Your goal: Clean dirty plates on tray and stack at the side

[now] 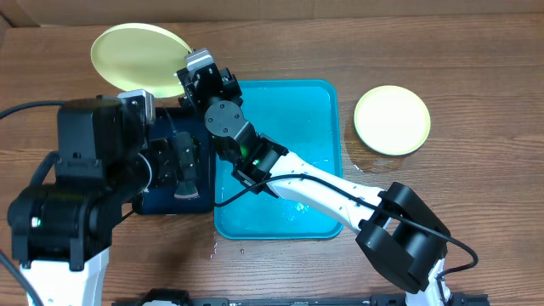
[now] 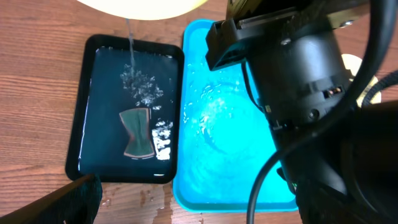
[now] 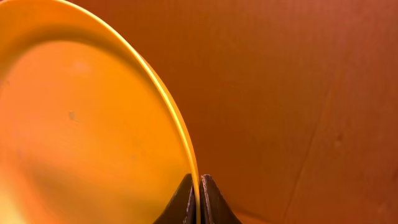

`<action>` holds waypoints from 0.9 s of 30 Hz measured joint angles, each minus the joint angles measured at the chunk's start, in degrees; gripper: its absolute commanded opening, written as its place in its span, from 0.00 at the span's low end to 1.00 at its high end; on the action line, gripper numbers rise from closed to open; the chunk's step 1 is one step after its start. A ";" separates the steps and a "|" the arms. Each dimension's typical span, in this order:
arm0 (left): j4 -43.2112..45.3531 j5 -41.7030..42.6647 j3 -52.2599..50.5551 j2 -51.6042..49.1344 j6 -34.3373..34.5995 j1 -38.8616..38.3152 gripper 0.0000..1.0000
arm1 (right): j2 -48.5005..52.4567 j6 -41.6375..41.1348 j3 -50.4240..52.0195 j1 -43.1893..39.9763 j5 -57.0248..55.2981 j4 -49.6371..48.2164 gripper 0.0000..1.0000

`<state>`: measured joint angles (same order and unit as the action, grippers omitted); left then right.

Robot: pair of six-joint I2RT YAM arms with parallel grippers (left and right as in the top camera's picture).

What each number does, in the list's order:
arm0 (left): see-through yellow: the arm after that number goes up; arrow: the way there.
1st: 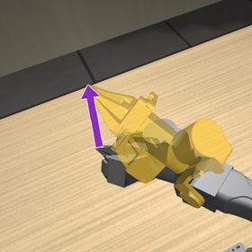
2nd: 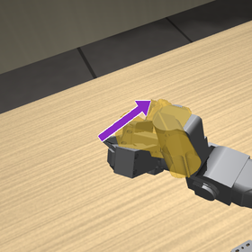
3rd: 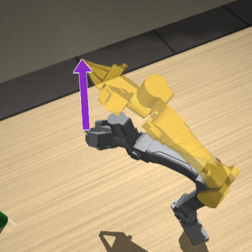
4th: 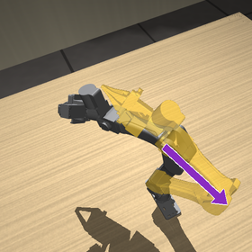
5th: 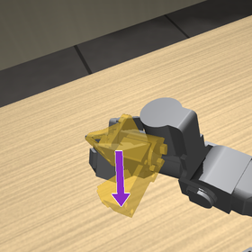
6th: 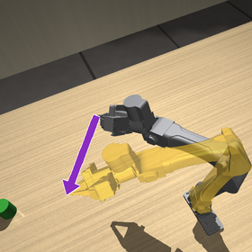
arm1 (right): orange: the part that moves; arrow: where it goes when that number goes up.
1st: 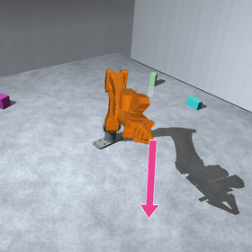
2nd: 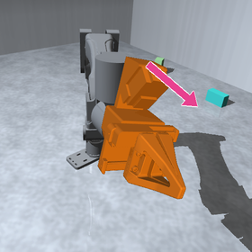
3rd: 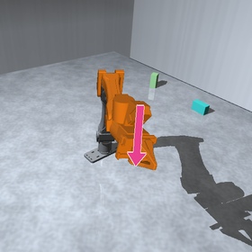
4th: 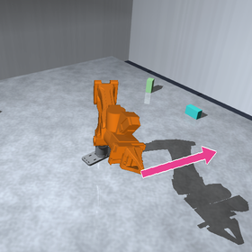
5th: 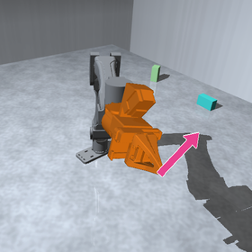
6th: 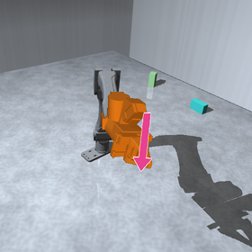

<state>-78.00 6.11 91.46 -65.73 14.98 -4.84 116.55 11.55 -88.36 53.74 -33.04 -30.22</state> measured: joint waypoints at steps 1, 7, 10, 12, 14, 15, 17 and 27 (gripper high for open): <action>0.00 0.00 0.00 -0.42 0.00 0.00 1.00 | 0.00 0.85 0.00 0.00 0.00 -0.02 0.04; -0.02 0.02 0.00 -3.50 0.00 0.00 1.00 | 0.00 5.33 0.00 0.00 0.02 -0.02 0.04; 0.00 0.02 0.00 -5.09 0.00 0.00 1.00 | 0.00 6.12 0.00 0.00 0.00 -0.02 0.04; 0.00 0.00 0.00 -6.21 0.00 0.00 1.00 | 0.00 6.49 0.00 0.00 0.00 -0.04 0.04; 0.00 0.02 0.00 -7.45 0.00 0.00 1.00 | 0.00 6.64 0.00 0.00 -0.02 -0.04 0.04; 0.00 0.02 0.00 -8.02 0.00 0.00 1.00 | 0.00 6.71 0.00 0.00 0.00 -0.02 0.04; -0.04 0.02 0.00 -9.29 -0.02 0.00 1.00 | 0.00 6.71 0.00 0.00 -0.02 0.04 0.04; -0.04 0.04 0.00 -11.54 -0.22 0.00 1.00 | 0.00 6.73 0.00 -0.39 -0.44 1.07 0.04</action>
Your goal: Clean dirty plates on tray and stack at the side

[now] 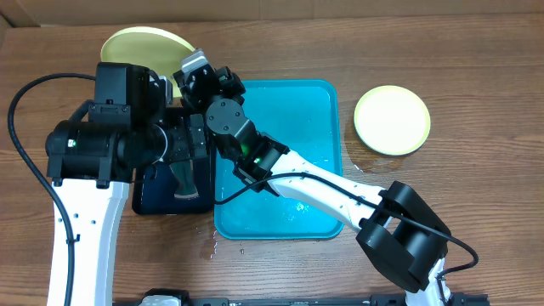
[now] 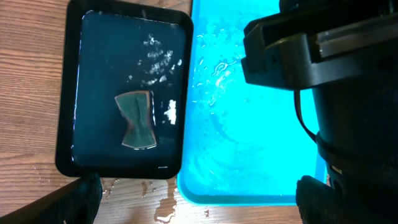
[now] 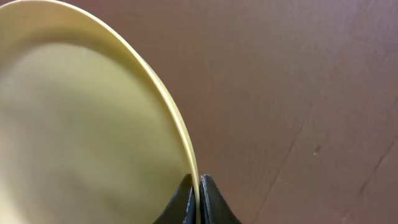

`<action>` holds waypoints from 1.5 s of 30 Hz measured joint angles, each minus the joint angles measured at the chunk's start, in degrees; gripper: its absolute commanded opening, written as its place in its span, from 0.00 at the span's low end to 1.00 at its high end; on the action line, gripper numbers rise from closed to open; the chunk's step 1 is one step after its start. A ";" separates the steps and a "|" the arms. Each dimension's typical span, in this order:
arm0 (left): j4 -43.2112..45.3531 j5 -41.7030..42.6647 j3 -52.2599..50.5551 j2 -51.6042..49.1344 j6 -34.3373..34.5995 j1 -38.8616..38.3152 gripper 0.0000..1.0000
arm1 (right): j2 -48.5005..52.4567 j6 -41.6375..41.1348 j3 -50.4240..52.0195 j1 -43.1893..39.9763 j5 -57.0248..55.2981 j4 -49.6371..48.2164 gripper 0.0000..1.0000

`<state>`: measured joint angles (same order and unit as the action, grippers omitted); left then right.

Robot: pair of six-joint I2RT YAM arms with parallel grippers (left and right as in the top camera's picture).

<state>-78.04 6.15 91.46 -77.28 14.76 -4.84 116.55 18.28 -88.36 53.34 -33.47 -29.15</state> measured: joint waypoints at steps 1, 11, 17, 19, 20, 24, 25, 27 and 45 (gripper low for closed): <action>0.00 0.00 0.00 0.00 -0.02 0.00 1.00 | 0.00 0.00 0.00 0.00 0.00 0.00 0.04; 0.02 0.00 0.00 -0.04 -0.17 0.00 1.00 | 0.00 -0.46 0.00 0.00 -0.20 0.96 0.04; 0.26 -1.18 -0.02 -0.55 -0.15 0.42 1.00 | -0.02 -15.47 -0.50 -0.68 -1.07 17.16 0.04; 0.24 -1.86 -0.02 -0.74 -0.15 0.59 1.00 | -0.02 -23.63 -0.55 -1.68 -0.39 24.72 0.04; 0.46 -1.66 -0.02 -0.74 -0.15 0.50 1.00 | 0.00 -26.58 -0.52 -2.10 0.26 27.12 0.04; 0.46 -1.25 -0.02 -0.74 -0.15 0.33 1.00 | 0.11 -37.07 -0.39 -4.28 5.81 34.03 0.04; 0.46 -1.25 -0.02 -0.74 -0.15 0.33 1.00 | 0.11 -38.49 -0.39 -4.76 7.06 34.91 0.04; 0.46 -1.22 -0.02 -0.74 -0.15 0.33 1.00 | 0.09 -41.48 -0.39 -5.68 9.29 36.98 0.04; 0.46 -1.20 -0.02 -0.74 -0.15 0.33 1.00 | -11.34 -53.77 -0.59 -29.46 21.62 71.89 0.04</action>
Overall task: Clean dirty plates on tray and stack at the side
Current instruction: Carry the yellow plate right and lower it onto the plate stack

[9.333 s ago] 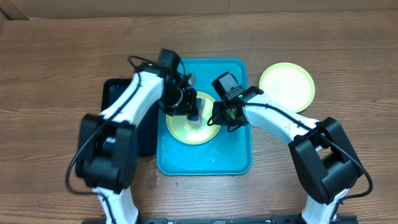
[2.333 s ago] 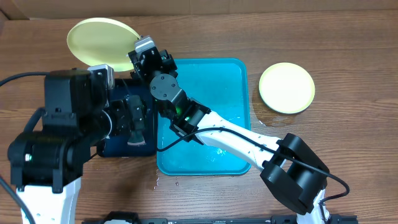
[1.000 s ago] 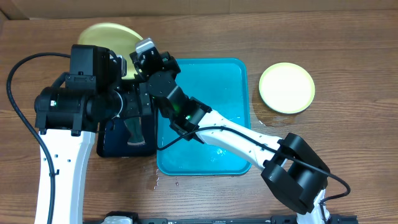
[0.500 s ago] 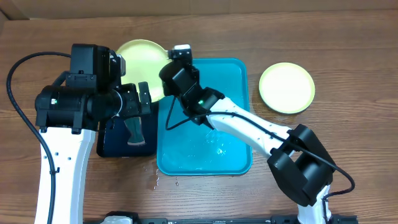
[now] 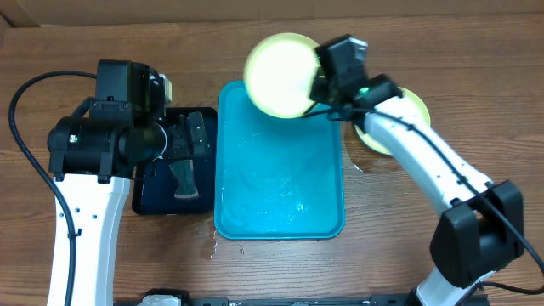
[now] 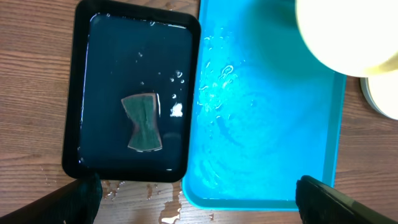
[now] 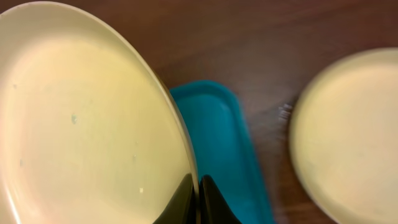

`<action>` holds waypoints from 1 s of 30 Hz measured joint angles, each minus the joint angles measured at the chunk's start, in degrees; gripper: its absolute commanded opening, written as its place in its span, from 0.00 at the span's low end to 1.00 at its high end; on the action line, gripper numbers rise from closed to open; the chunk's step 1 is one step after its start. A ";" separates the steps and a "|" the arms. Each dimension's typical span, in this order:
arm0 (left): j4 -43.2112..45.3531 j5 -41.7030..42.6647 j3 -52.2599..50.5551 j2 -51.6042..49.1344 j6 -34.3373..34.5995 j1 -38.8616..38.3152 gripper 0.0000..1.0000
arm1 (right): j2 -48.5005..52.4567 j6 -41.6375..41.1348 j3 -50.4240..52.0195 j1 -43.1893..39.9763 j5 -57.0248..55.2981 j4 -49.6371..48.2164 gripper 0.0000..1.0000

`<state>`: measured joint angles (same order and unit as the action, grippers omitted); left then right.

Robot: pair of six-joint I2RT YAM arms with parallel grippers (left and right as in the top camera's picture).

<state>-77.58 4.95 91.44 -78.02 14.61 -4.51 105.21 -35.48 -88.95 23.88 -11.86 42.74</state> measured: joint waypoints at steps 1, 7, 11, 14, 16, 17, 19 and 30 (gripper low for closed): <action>0.00 0.00 0.00 0.00 0.00 0.00 1.00 | 0.02 -0.11 0.02 -1.77 0.28 2.19 0.04; 0.00 0.11 0.00 0.00 0.00 0.00 1.00 | 0.07 -0.31 0.02 -11.23 1.14 11.32 0.04; 0.00 0.22 0.00 0.00 0.00 0.00 1.00 | 0.07 -0.26 0.02 -17.46 1.16 16.37 0.04; 0.00 0.31 0.00 0.00 0.00 0.00 1.00 | 0.07 -0.26 0.11 -22.10 1.16 17.97 0.04; 0.00 0.37 0.00 0.00 0.00 0.00 1.00 | 0.07 -0.28 0.81 -25.14 1.18 18.01 0.04; 0.00 0.37 0.00 0.00 0.00 0.00 1.00 | 0.07 -0.26 1.07 -25.86 1.16 18.01 0.04; 0.00 0.37 0.00 0.00 0.00 0.00 1.00 | 0.04 -0.28 2.51 -28.17 1.18 17.51 0.04; 0.00 0.37 0.00 0.00 0.00 0.00 1.00 | 0.07 -0.22 13.84 -31.32 1.44 9.14 0.04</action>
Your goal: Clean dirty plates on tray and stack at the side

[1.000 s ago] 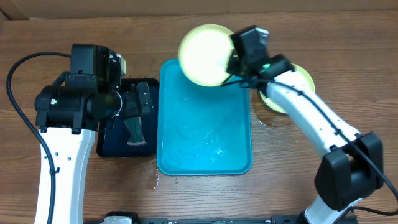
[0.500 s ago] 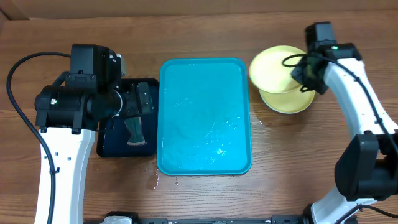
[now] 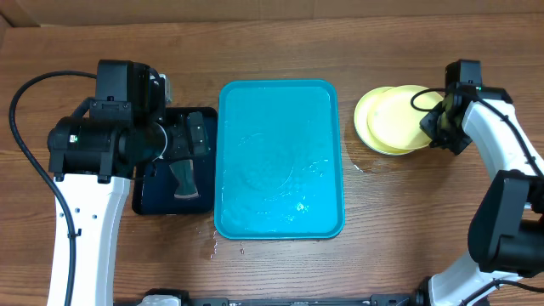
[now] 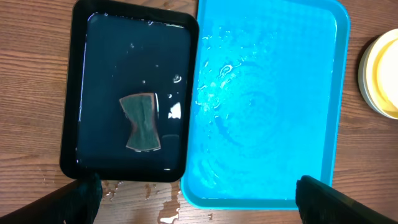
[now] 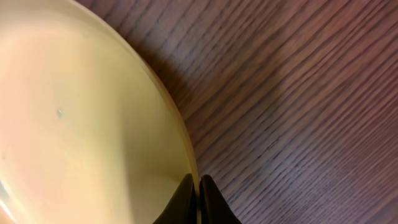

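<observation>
A pale yellow plate [image 3: 406, 124] lies slightly offset on a second yellow plate [image 3: 372, 119] on the wood right of the blue tray [image 3: 280, 212]. My right gripper [image 3: 437, 127] is shut on the upper plate's right rim. In the right wrist view the rim [image 5: 180, 134] runs down between the closed fingertips of the right gripper [image 5: 199, 194]. The blue tray is wet and holds no plates. My left gripper [image 4: 199, 200] hangs open high above the black tray [image 4: 68, 93], its fingertips [image 4: 81, 198] far apart.
The black tray [image 3: 143, 200] holds water and a green sponge [image 4: 143, 121], and stands against the blue tray's left side. Water drops lie on the wood near the trays' front edges [image 4: 165, 202]. The left arm's body [image 3: 98, 144] overhangs the table's left part.
My right gripper has carried the yellow plate from over the blue tray's far edge to the right, onto the other yellow plate. The left arm has not moved.
At first my right gripper held the plate tilted beyond the black tray, water running off it into that tray. It stayed there while the left arm drew back higher. Then the plate was over the blue tray's far edge, and now it rests on the plate at the right.
</observation>
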`<action>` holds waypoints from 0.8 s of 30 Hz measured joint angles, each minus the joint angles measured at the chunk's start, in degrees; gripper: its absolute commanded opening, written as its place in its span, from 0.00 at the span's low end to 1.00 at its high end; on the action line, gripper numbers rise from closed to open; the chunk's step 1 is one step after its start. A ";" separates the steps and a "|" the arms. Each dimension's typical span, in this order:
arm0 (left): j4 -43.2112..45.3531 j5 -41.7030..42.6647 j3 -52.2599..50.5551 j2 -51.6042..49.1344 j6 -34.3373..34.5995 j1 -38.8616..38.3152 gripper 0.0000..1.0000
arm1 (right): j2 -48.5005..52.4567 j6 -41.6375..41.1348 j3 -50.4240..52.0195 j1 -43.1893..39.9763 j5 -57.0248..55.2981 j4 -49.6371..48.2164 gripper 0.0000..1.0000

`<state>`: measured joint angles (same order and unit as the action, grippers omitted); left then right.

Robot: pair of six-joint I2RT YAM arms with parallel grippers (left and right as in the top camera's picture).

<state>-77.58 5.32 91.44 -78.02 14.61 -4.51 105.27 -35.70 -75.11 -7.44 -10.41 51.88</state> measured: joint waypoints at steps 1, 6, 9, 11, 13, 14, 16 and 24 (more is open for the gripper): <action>0.00 0.00 0.00 0.00 0.00 0.00 1.00 | 0.00 -0.04 0.68 0.04 0.09 -0.48 0.04; 0.00 0.00 0.00 0.00 0.00 0.00 1.00 | 0.00 0.15 2.29 0.22 0.09 -0.76 0.35; 0.02 0.00 0.00 0.00 0.00 0.00 1.00 | 0.00 0.90 2.56 0.37 0.74 -0.81 0.52; 0.00 0.00 0.00 0.00 0.00 0.00 1.00 | 0.00 2.47 2.56 0.37 2.16 -1.36 0.57; 0.00 0.00 0.00 0.00 0.00 0.00 1.00 | 0.00 4.72 2.56 0.37 4.24 -1.77 0.62; 0.00 0.00 0.00 0.00 0.00 0.00 1.00 | -0.02 6.01 2.56 0.37 5.44 -1.81 0.63; 0.00 0.00 0.00 0.00 0.00 0.00 1.00 | -0.02 7.82 2.56 0.37 7.28 -1.81 0.67; 0.00 0.00 0.00 0.00 0.00 0.00 1.00 | 0.00 18.32 2.56 0.42 12.79 -2.97 0.70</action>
<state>-77.58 5.32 91.44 -78.02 14.61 -4.51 105.27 -17.39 -72.55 -7.03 2.37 48.90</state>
